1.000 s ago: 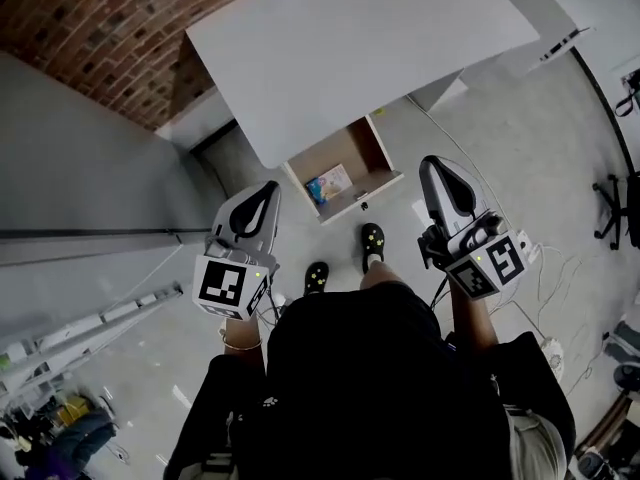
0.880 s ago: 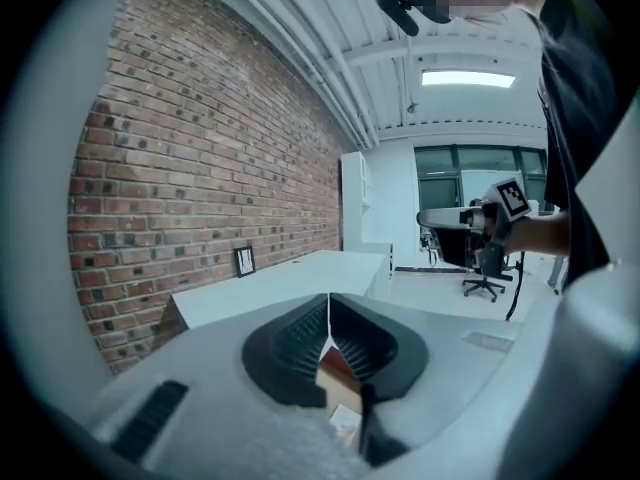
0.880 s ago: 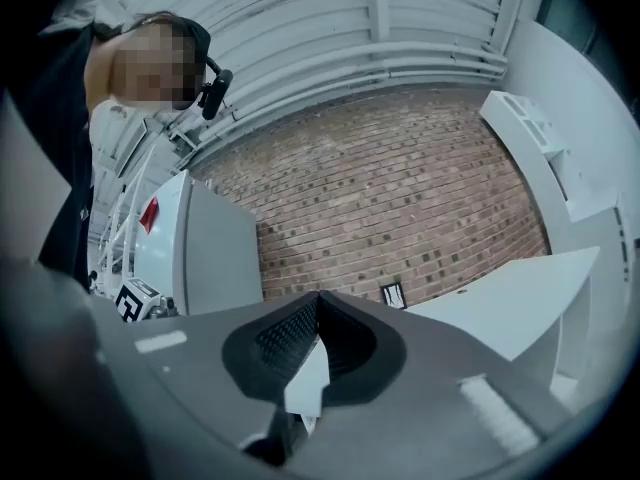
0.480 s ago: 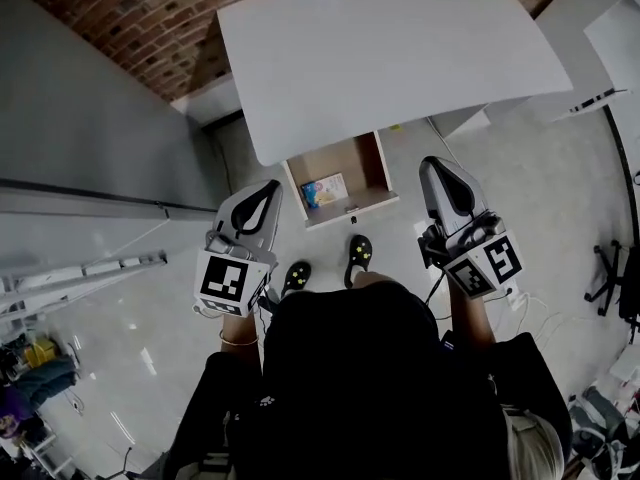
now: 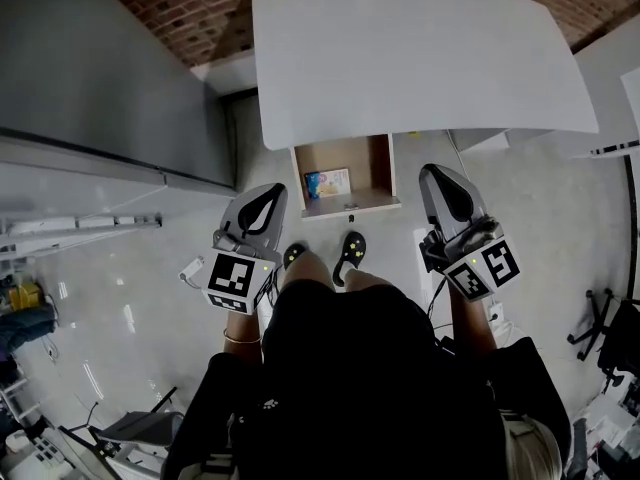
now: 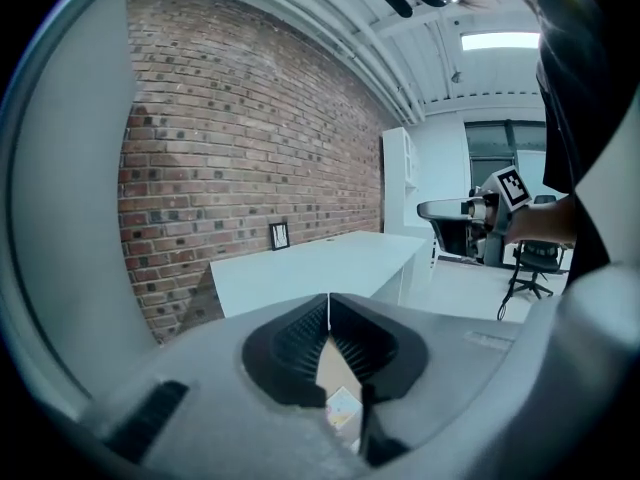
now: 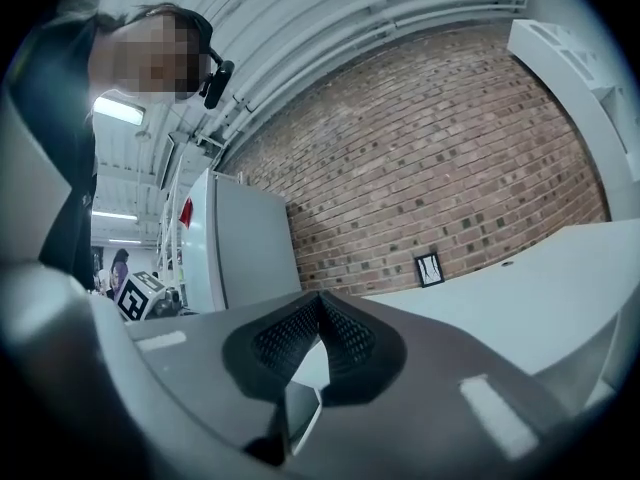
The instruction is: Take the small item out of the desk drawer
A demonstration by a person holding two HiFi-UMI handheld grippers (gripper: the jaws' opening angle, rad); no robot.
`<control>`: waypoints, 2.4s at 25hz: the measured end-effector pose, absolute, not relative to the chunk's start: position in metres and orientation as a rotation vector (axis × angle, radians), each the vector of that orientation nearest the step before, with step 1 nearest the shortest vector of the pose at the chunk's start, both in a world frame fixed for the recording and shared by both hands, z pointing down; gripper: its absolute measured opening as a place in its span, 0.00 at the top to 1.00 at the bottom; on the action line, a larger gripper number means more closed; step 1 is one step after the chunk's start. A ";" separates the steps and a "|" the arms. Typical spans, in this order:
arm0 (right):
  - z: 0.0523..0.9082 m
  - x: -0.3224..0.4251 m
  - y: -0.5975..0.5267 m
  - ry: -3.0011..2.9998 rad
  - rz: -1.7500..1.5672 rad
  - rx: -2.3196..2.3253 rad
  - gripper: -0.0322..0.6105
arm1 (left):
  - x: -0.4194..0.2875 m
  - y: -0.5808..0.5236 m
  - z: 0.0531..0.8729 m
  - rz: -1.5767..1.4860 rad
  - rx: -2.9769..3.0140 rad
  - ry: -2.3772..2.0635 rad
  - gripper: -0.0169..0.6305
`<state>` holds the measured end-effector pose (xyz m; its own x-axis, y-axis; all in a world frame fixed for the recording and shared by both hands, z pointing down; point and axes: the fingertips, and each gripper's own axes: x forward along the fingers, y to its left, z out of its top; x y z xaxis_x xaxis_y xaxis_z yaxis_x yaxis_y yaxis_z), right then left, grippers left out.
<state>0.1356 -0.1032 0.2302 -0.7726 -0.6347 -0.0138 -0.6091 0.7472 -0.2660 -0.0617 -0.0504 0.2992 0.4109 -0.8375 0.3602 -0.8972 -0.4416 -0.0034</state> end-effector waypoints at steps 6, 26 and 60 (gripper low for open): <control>0.255 0.124 -0.113 2.886 -0.422 -1.013 0.94 | -0.065 -0.057 0.336 0.521 2.425 -1.493 0.96; 0.385 0.089 -0.135 3.025 -0.557 -1.013 0.94 | -0.055 -0.097 0.489 0.760 2.378 -1.267 0.88; 0.485 0.079 -0.139 3.116 -0.681 -0.890 0.93 | 0.008 -0.130 0.661 1.323 2.281 -0.925 0.77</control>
<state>0.0787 -0.1387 0.4847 -0.8421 -0.4677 0.2686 -0.5371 0.7725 -0.3389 0.0081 -0.1304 0.6605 0.3526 -0.3632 0.8624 -0.6851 -0.7279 -0.0265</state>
